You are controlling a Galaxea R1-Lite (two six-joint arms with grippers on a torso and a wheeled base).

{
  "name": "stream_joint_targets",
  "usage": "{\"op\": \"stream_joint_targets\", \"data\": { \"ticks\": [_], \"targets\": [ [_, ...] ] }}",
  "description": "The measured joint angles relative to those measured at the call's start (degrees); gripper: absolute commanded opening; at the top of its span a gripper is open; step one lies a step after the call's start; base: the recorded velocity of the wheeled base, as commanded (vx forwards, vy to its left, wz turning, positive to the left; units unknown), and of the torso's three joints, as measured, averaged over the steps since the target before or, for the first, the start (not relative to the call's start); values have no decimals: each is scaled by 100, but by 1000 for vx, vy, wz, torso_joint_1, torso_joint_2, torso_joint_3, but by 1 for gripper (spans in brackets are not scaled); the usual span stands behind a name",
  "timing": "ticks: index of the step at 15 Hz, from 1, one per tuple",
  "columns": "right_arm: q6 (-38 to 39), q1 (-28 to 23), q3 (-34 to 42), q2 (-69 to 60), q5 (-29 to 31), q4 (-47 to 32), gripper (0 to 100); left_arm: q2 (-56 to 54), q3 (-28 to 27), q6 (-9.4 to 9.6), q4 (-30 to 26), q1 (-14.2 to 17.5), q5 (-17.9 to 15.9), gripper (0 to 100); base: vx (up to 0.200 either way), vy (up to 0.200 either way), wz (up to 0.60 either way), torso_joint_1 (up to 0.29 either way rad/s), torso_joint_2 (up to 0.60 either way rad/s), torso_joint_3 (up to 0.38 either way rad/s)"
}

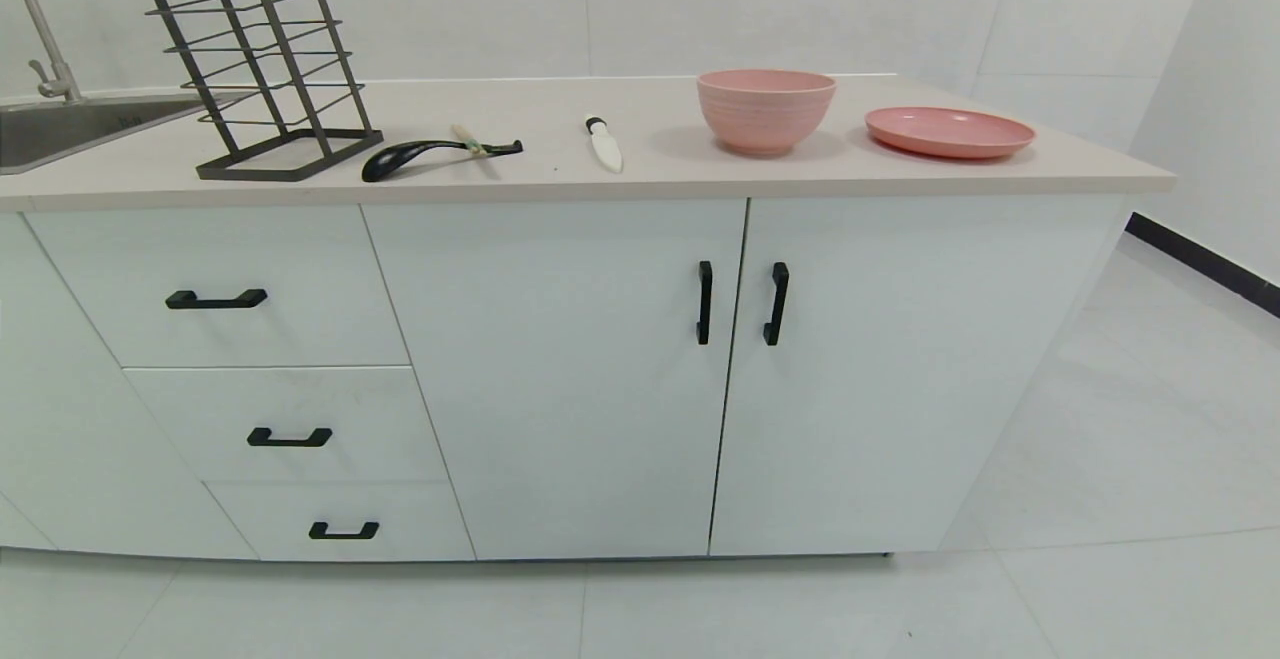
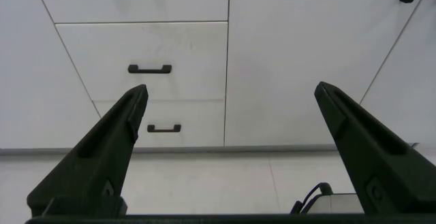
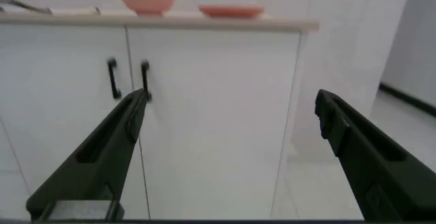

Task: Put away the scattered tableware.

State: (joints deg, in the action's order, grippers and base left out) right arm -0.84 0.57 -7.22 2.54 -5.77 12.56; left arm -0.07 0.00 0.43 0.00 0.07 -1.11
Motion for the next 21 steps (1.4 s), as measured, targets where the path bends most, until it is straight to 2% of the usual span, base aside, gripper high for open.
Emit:
{"op": "stream_joint_targets", "data": {
  "ticks": [3,8,13,16,21],
  "targets": [
    [-85,226,-540,633,-293,121,100,0,0,1,0,0,-1,100,0,0,0,0,0,0],
    [-79,1040,-728,1871,-325,134,100,0,0,-2,0,0,-1,100,0,0,0,0,0,0],
    [16,1312,-1237,3688,-380,246,100,0,0,9,0,0,-4,100,0,0,0,0,0,0],
    [-140,1334,-1329,4770,-859,1147,100,0,0,-7,0,-5,-4,100,0,0,0,0,0,0],
    [-514,1320,-703,6232,-1703,2894,100,0,0,6,10,-7,-23,100,0,0,0,0,0,0]
  ]
}}
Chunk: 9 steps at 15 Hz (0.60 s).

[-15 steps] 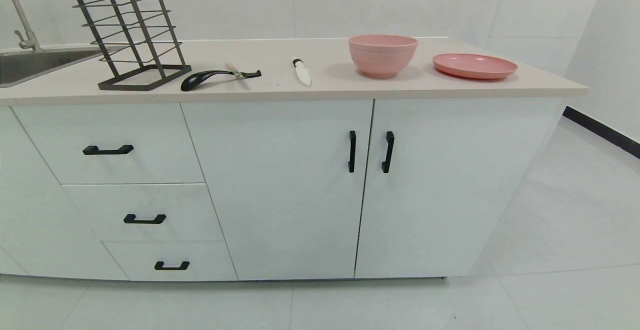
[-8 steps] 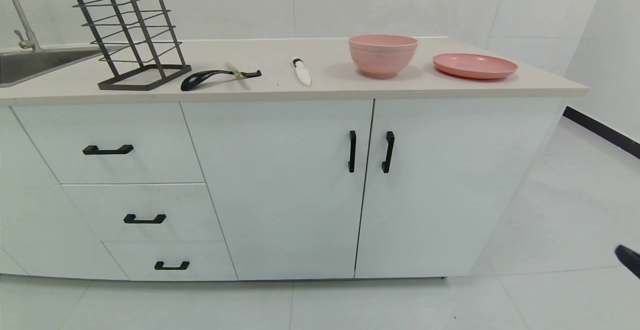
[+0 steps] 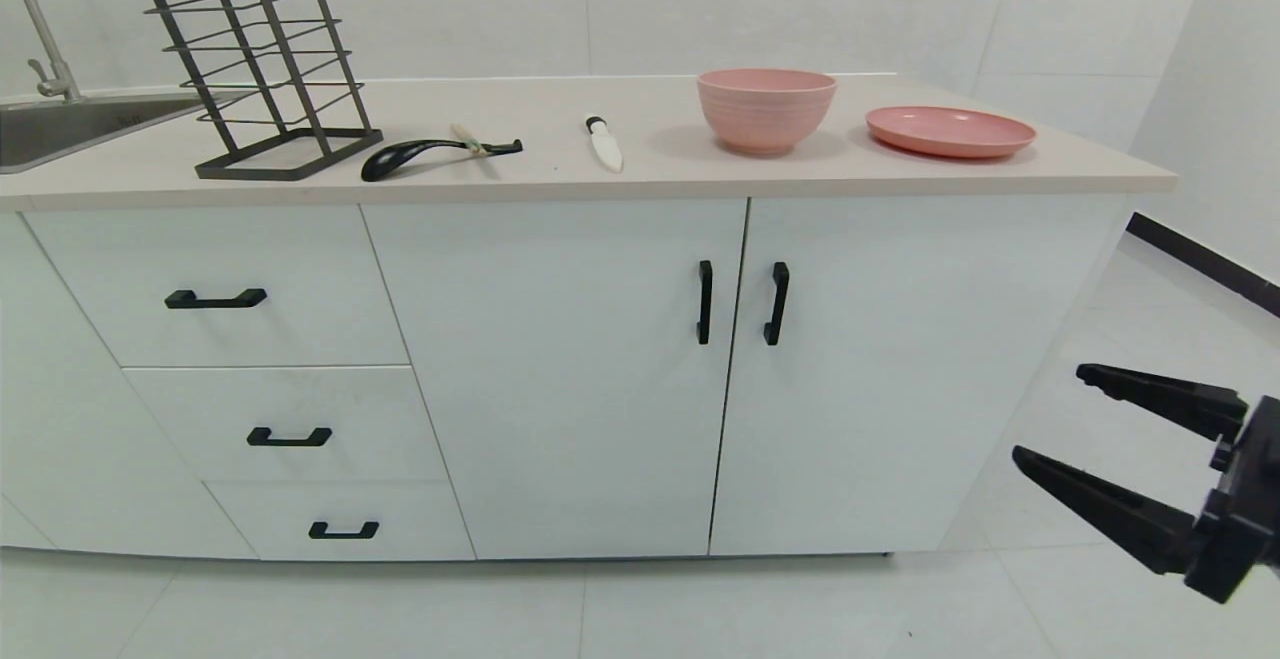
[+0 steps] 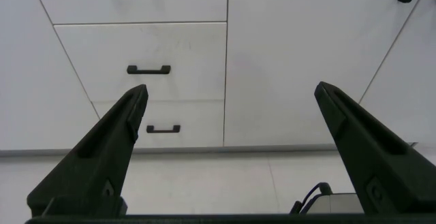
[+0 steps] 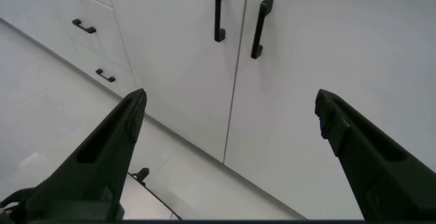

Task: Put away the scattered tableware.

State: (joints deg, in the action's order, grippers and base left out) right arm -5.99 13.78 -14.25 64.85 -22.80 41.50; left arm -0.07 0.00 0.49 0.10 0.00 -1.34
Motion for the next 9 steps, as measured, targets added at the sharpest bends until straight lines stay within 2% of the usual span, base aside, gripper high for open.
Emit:
{"op": "stream_joint_targets", "data": {
  "ticks": [5,7,9],
  "targets": [
    [-110,-5,299,1825,-328,2157,100,0,0,46,12,2,-93,100,0,0,0,0,0,0],
    [-180,0,277,2417,-449,2605,100,0,0,55,12,7,-111,100,0,0,0,0,0,0],
    [-200,6,202,2814,-473,2665,100,0,0,88,23,2,-213,100,0,0,0,0,0,0]
  ]
}}
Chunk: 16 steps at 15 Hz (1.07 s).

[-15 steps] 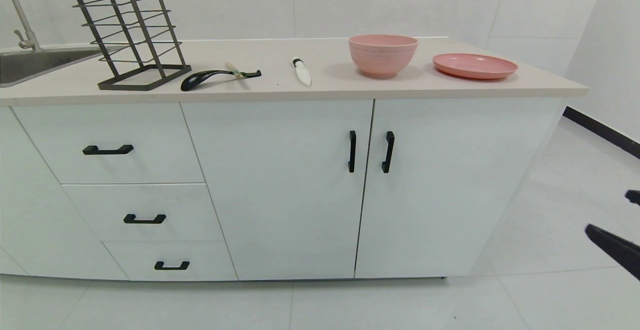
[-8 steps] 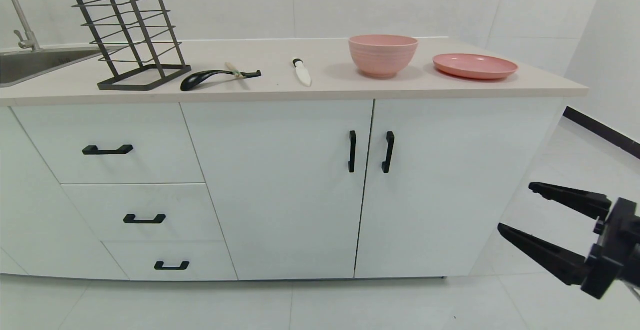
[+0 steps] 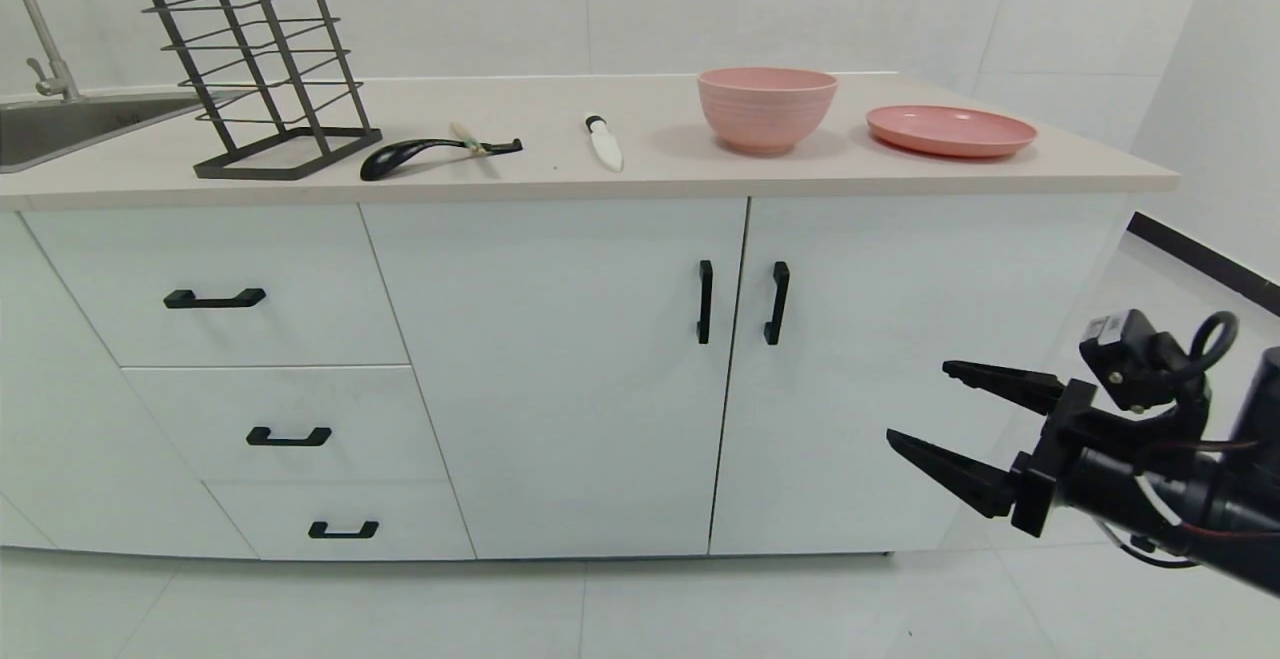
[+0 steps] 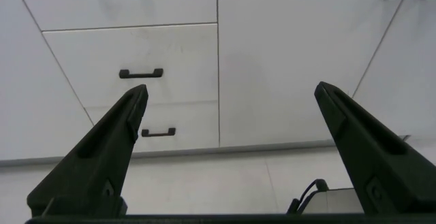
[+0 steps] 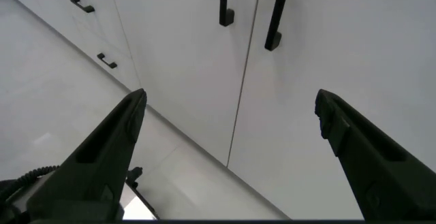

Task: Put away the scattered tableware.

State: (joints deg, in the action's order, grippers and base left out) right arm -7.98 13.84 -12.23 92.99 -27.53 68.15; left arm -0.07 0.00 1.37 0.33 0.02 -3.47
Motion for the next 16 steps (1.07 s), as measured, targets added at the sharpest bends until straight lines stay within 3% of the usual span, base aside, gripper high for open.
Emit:
{"op": "stream_joint_targets", "data": {
  "ticks": [3,5,6,9,12,16],
  "targets": [
    [-2,11,-224,406,2,34,100,0,0,49,205,0,-200,100,0,0,0,0,0,0],
    [0,7,-325,568,0,48,100,0,-2,62,1612,0,-240,100,0,0,0,0,0,0],
    [0,5,-367,631,2,52,100,0,-16,52,1864,0,-380,100,0,0,0,0,0,0],
    [-2,55,-563,806,-165,162,100,87,-547,35,1623,0,-972,100,0,0,0,0,0,0],
    [-2,79,-660,1035,-712,338,100,591,-1436,35,1083,-5,-1877,100,0,0,0,0,0,0],
    [-17,29,-701,1354,-819,461,100,1625,-1868,98,1051,-5,-2904,100,0,0,0,0,0,0]
  ]
}}
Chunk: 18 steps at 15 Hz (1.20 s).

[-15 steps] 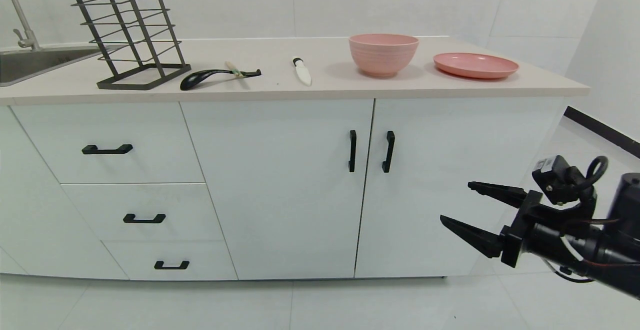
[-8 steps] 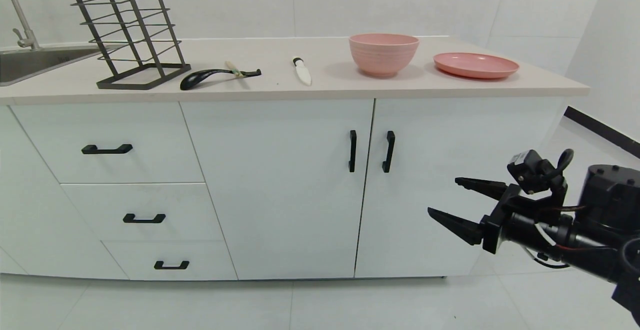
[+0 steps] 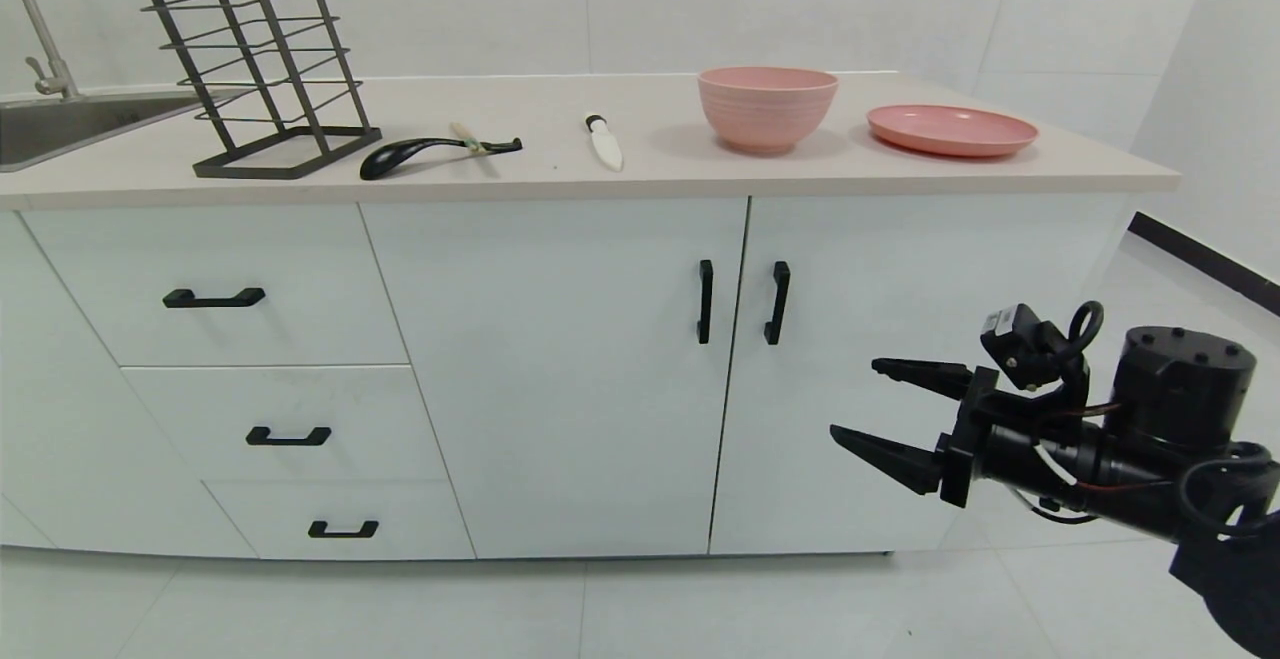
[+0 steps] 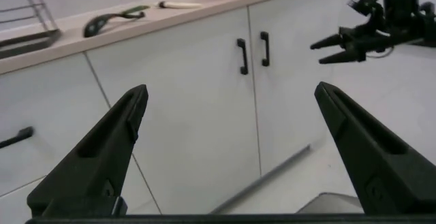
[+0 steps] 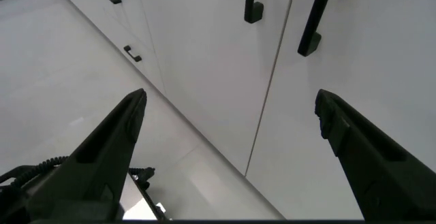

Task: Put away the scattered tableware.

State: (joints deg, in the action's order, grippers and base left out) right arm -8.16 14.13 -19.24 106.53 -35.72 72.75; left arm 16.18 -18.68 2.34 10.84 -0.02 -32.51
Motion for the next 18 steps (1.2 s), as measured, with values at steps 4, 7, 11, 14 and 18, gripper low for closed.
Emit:
{"op": "stream_joint_targets", "data": {
  "ticks": [4,7,11,14,18],
  "targets": [
    [-7,20,-129,129,-13,18,100,1460,-222,423,523,-223,-752,100,0,0,0,0,0,0],
    [-2,85,-564,228,-13,54,100,2710,-334,551,1152,-1165,-917,100,0,0,0,0,0,0],
    [9,138,-747,328,-22,44,100,3974,-384,738,1905,-2166,-890,100,0,0,0,0,0,0],
    [4,150,-844,461,-30,126,100,4671,-397,759,2203,-2511,-873,100,0,0,0,0,0,0],
    [17,160,-1152,807,13,200,100,5581,-761,756,2216,-2842,-495,100,0,0,0,0,0,0]
  ]
}}
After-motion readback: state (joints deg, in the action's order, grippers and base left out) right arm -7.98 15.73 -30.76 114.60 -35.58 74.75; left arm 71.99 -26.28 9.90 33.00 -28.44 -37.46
